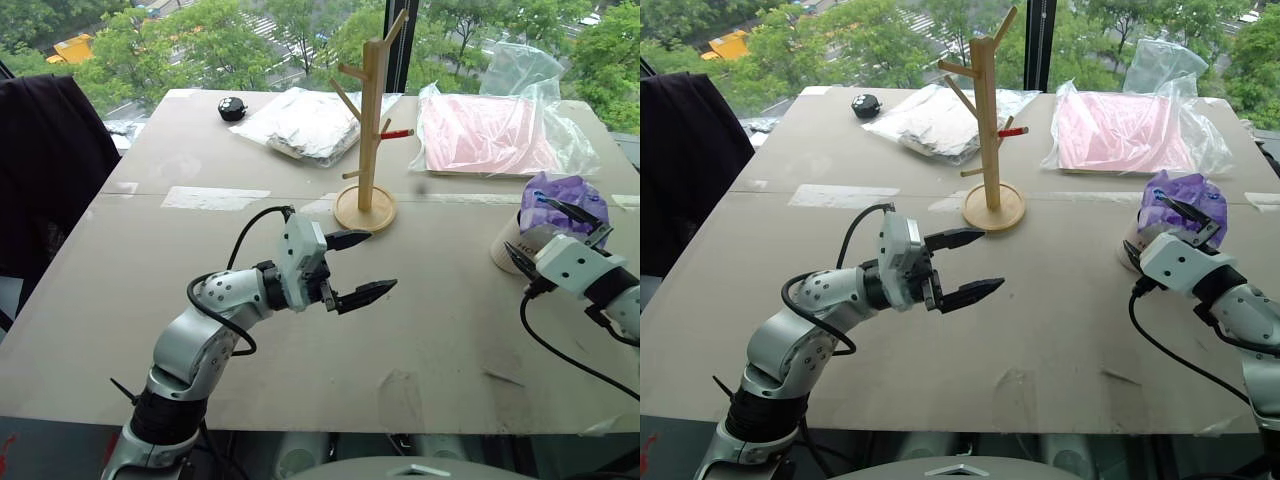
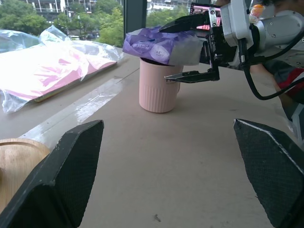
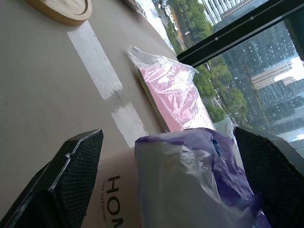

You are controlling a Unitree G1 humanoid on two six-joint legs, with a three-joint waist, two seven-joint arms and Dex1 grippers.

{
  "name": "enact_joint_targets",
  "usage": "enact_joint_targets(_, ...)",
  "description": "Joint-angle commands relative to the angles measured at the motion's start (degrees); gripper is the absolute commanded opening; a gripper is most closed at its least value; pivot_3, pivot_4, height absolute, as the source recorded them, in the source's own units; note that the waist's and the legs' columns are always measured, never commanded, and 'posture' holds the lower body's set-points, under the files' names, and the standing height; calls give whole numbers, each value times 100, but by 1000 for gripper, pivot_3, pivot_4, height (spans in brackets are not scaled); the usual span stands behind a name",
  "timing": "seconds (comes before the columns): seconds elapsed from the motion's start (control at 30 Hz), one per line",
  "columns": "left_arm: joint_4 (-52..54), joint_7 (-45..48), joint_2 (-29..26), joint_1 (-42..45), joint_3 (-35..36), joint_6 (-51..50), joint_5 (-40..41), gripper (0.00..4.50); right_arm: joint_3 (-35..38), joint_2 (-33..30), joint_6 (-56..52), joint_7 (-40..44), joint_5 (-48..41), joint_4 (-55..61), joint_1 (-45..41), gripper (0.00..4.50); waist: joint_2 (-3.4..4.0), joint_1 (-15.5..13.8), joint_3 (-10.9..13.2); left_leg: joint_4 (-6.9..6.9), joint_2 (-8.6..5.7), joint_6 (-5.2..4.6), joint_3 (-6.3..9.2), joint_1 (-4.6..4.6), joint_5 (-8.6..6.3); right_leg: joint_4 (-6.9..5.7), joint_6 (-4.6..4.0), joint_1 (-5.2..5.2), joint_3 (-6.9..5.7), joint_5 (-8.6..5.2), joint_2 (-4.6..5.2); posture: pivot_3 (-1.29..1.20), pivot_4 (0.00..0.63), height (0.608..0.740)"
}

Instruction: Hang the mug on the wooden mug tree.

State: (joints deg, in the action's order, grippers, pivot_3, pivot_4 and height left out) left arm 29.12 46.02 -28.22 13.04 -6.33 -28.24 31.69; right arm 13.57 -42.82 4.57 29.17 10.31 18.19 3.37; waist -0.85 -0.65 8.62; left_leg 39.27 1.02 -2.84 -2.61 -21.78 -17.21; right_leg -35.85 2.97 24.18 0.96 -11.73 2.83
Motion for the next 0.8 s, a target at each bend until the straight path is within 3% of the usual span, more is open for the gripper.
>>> enact_joint_targets(0.03, 382, -11, -51, 12, 50, 6, 119, 4500, -2, -161, 136, -139, 334, -14, -132, 3937, 0, 0, 0, 0, 0, 0, 0, 0, 0, 0, 0, 0, 0, 0, 0, 0, 150, 740)
enact_joint_targets(0.1, 392, -21, -52, 26, 56, -7, 128, 4500, -40, -212, 224, -154, 457, -64, -154, 3290, 0, -1, 0, 0, 0, 0, -2, 0, 0, 0, 0, 0, 1, 0, 1, 0, 150, 740)
enact_joint_targets(0.13, 390, -25, -49, 34, 57, -10, 129, 4500, -49, -224, 252, -163, 488, -76, -161, 2690, 0, 0, 0, 0, 0, 1, -2, 0, 0, 0, 0, 0, 2, 0, 1, 0, 150, 740)
enact_joint_targets(0.33, 296, -33, -6, 138, 35, -6, 105, 4500, -49, -191, 329, -226, 571, -88, -228, 133, 0, 2, 0, 0, -1, 1, -1, 0, 1, -1, 0, 0, 1, 0, 0, 0, 150, 740)
enact_joint_targets(0.8, 255, 0, 89, 333, -81, -59, 126, 4500, 378, -328, 326, -450, 633, -3, -365, 61, 0, -2, 0, 1, -1, 1, -1, 0, 1, -1, 0, 0, 2, 0, 0, 0, 150, 740)
